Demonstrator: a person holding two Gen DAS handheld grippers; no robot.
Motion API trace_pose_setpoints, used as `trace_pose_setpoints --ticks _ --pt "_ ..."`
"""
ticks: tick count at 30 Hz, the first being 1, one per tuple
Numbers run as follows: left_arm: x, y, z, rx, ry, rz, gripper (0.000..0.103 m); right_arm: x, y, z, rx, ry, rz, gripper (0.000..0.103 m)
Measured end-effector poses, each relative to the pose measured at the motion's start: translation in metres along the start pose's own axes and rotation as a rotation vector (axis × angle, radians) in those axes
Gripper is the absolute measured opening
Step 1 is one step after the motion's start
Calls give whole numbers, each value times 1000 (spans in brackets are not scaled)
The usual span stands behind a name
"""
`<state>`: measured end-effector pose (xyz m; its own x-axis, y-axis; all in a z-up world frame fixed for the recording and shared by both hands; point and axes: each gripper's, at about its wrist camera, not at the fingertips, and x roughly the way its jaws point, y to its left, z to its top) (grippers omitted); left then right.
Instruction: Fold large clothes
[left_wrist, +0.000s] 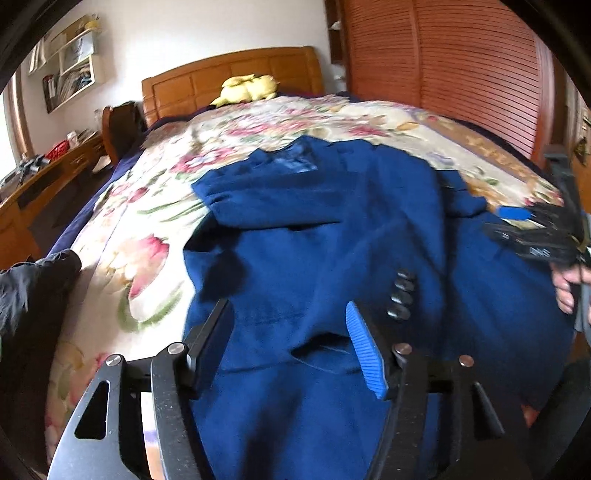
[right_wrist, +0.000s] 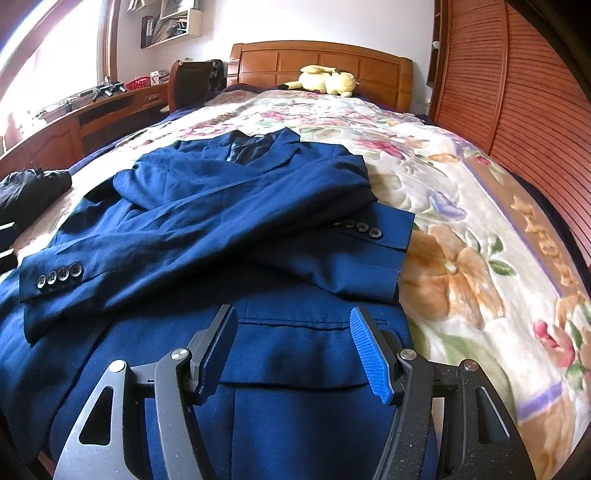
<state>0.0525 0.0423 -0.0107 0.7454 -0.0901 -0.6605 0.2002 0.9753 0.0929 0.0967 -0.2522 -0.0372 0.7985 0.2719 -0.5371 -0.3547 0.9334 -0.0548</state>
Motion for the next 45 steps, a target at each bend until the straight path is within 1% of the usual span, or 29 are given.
trace_pose_setpoints --ticks 4,6,9,12,16,18,20,22,23,24,25,26,28,30,31,34,38,45 --pt "19 15 7 -40 31 18 64 1 0 -1 -8 5 -1 65" --pt "29 22 8 -70 57 -9 64 3 0 -1 -12 8 -1 65" --pt "38 23 7 -84 93 -47 64 3 2 -1 -20 13 -5 65" --pt "40 15 3 -54 108 -51 64 4 3 -1 -27 15 -5 65" --pt "42 -1 -7 -8 151 -96 64 7 3 -1 -33 20 -5 65" --pt "44 -8 -13 18 172 -94 64 7 3 -1 -36 21 -6 65" --pt "45 -10 -18 24 181 -96 63 7 4 -2 -39 21 -8 65" --pt "44 -9 -22 5 180 -130 51 8 4 -2 -41 22 -10 65" --pt "43 -9 -22 0 178 -139 49 8 4 -2 -42 22 -10 65" --pt "42 -11 -22 1 177 -151 42 8 4 -2 -42 22 -10 65" --pt "41 -12 -22 5 176 -162 34 8 4 -2 -42 22 -10 65" --pt "40 -14 -23 9 177 -175 29 8 4 -2 -42 22 -9 65" --pt "38 -17 -23 21 176 -173 20 8 4 -2 -42 22 -8 65" --pt "36 -20 -22 33 172 -157 14 9 4 -3 -42 23 -6 65" --pt "34 -20 -20 35 168 -151 8 9 4 -3 -43 23 -6 65" --pt "27 -15 -14 31 136 -133 5 9 4 -3 -46 24 -4 65" --pt "17 1 1 -1 78 -79 5 9 4 -4 -46 23 -2 65" --pt "18 15 14 0 58 -28 5 10 4 -5 -49 26 -2 65"
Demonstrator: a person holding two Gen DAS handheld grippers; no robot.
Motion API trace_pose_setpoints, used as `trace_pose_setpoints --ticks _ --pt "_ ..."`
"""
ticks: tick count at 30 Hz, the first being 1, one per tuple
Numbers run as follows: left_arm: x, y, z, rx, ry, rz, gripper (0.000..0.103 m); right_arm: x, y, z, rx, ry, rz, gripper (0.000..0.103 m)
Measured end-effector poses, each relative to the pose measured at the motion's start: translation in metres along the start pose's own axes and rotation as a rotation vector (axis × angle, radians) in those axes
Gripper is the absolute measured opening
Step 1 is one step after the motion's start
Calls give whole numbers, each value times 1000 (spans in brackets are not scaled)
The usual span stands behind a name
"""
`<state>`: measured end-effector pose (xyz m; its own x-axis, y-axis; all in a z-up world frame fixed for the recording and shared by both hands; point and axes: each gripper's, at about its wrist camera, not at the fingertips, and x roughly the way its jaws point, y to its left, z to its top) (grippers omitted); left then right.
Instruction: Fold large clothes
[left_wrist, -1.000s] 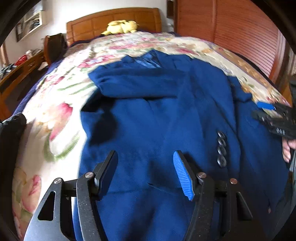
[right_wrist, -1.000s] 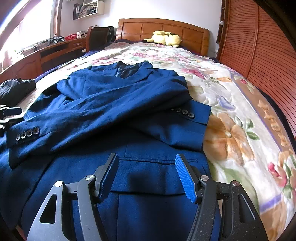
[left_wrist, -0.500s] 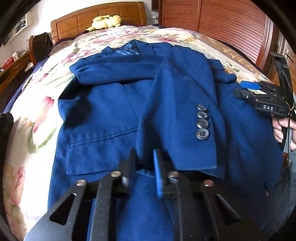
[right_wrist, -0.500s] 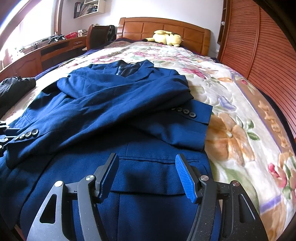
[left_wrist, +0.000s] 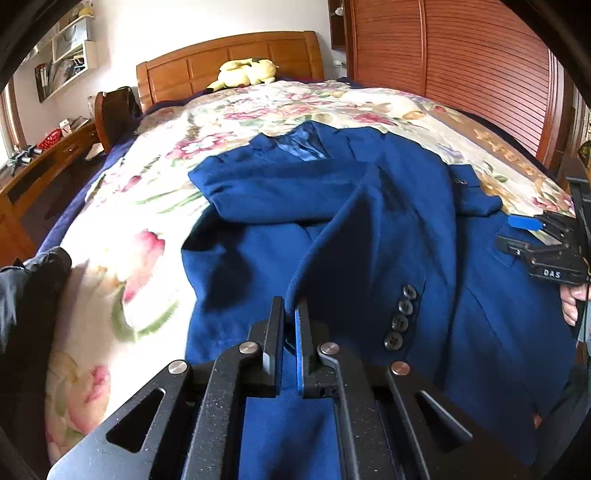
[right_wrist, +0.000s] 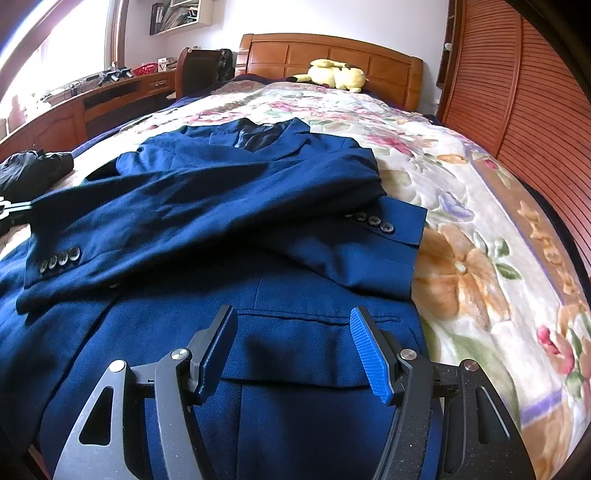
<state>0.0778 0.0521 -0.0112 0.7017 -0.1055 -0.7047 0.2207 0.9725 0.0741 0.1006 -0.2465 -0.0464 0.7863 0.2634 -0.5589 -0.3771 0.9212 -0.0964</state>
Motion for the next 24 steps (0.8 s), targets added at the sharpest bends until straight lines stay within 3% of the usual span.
trace_pose_setpoints --ticks 5,7,16,24 --pt "3 4 -5 -25 19 3 9 3 0 -1 -6 10 5 65" --pt "4 4 -9 -14 25 2 19 4 0 -1 -6 17 11 65" --pt "33 11 -36 -6 148 -3 46 10 1 0 -14 32 9 65" --pt "36 10 -46 -22 120 6 51 13 0 0 -15 41 16 65"
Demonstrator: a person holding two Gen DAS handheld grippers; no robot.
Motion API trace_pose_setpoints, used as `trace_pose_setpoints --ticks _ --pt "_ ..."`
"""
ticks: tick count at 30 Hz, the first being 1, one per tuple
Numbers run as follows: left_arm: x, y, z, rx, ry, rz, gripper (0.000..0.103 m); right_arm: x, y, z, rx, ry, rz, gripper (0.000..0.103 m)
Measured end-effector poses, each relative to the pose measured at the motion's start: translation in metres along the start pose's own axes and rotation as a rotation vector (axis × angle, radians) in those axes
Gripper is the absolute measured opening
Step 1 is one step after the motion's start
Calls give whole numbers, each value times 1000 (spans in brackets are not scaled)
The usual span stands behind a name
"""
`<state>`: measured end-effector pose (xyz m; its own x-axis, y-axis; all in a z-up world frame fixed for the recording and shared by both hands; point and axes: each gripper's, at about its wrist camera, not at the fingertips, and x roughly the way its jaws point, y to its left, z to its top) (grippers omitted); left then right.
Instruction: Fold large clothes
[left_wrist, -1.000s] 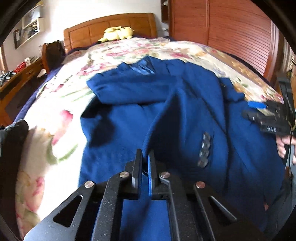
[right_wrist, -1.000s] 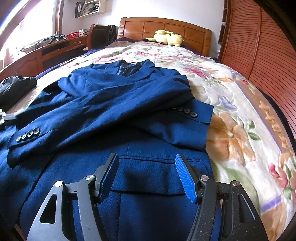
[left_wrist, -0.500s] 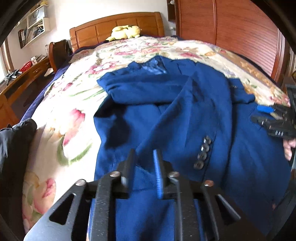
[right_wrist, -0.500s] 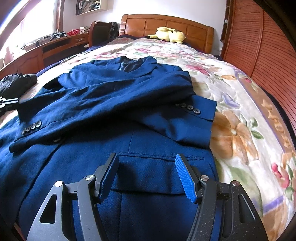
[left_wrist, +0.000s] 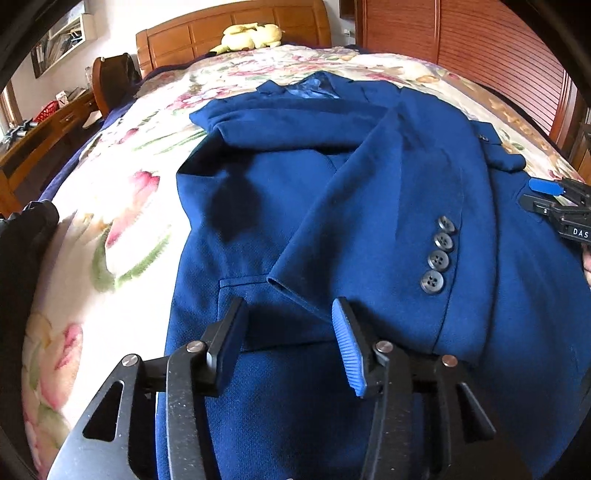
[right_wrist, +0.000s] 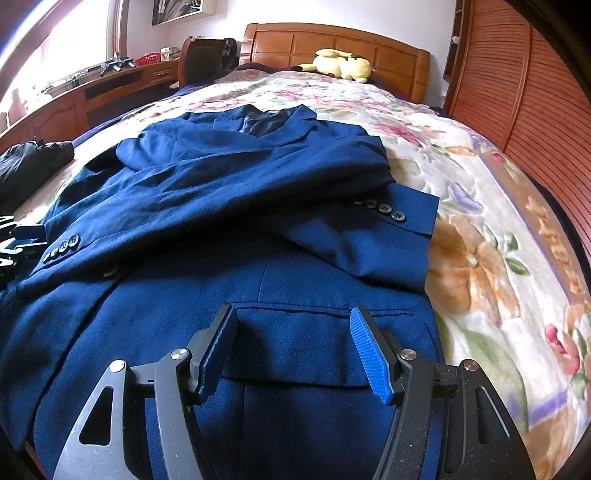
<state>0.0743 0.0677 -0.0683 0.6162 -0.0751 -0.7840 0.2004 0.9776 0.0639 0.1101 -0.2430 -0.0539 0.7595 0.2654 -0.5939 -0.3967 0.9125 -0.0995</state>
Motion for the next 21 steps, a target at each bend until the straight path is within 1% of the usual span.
trace_pose_setpoints --ticks 10,13,15,18,20,21 --pt "-3 -2 -7 3 -24 50 52 1 0 0 -1 1 -1 65" --pt "-6 -9 -10 53 -21 91 52 1 1 0 -1 2 -2 65" --pt "-9 -12 -11 78 -1 103 52 2 1 0 -6 9 3 65" --pt "-18 -9 -19 72 -1 83 52 8 0 -1 -15 41 10 69" --pt "-28 -3 -26 43 -10 48 52 12 -5 0 6 55 21 75" --pt "-32 -1 -29 32 -14 38 52 14 -8 -1 20 63 32 75"
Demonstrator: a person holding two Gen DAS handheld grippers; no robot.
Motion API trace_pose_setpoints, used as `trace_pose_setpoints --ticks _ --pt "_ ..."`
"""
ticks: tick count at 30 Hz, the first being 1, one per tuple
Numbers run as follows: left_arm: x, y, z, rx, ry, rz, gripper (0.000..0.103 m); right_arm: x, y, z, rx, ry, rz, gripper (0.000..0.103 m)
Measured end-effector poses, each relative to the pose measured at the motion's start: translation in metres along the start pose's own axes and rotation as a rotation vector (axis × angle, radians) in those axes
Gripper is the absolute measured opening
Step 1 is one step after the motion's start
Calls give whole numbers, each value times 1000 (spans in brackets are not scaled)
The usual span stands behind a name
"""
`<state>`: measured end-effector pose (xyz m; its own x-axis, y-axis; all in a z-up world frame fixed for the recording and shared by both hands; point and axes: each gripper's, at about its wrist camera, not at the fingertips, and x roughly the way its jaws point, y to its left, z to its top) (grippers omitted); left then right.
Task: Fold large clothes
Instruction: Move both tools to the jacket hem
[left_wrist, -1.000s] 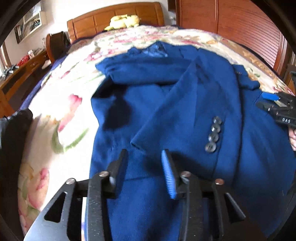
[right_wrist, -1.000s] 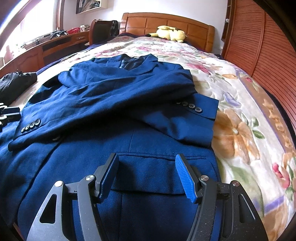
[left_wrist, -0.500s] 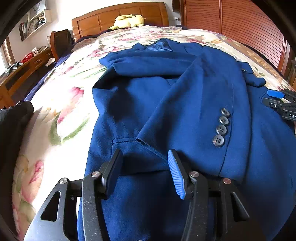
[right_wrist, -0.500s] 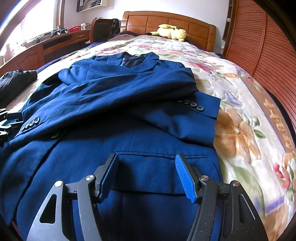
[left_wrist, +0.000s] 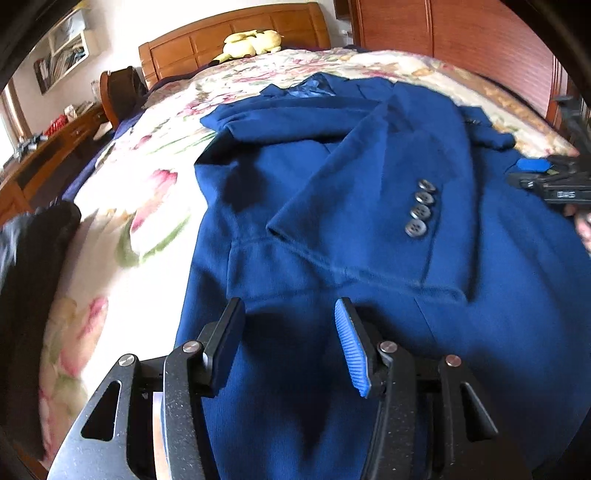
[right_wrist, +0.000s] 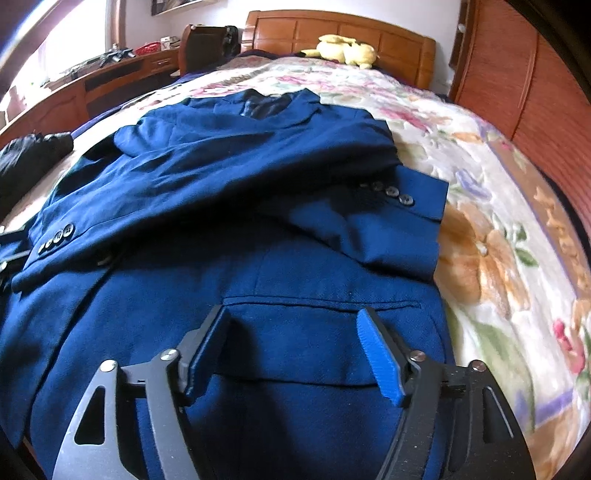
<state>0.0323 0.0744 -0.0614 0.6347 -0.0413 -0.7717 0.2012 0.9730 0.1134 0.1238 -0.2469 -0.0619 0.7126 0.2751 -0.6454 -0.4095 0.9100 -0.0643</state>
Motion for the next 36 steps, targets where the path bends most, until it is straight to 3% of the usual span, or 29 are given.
trace_pose_setpoints --ticks 4,11,14,25,36 --pt "-23 9 -16 -33 -29 -21 52 5 -9 1 39 17 30 79" --pt "-71 30 -38 -61 -107 -18 51 -5 0 -2 14 -14 -31 80" --pt "-82 39 -46 -77 -128 -35 46 -21 -1 -6 30 -13 -17 80" --pt "-84 51 -73 -125 -120 -66 43 -113 -28 -61 67 -70 -28 80" --pt "-81 53 -91 -134 -113 -80 43 -138 -31 -117 48 -10 -46 80"
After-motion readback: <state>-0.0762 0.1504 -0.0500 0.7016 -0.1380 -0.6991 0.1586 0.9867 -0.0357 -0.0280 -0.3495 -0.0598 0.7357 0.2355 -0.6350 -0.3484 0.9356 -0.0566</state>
